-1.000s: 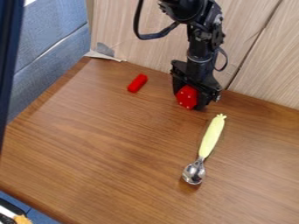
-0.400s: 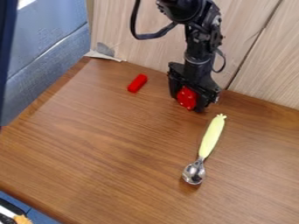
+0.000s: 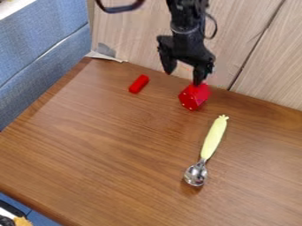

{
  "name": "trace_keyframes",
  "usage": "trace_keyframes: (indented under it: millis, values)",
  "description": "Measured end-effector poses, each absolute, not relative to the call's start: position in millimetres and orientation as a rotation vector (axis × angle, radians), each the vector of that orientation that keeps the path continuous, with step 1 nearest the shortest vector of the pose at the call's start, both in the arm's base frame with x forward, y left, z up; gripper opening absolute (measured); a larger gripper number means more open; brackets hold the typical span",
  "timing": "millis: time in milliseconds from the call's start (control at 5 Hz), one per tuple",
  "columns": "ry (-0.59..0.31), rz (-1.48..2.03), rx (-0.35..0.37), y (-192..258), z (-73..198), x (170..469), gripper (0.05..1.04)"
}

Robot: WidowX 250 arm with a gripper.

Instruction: Pick the red thing and put it beside the red object

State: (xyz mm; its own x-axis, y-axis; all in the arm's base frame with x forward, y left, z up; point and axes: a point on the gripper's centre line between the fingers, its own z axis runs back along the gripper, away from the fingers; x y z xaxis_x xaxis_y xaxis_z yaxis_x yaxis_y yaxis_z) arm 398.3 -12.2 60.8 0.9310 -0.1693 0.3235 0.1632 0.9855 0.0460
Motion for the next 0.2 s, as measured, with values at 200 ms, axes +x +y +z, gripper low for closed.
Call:
trace_keyframes:
  millis: [200]
  values:
    - [-0.406,-0.269,-0.028,1.5,68.6,391.2,1.001]
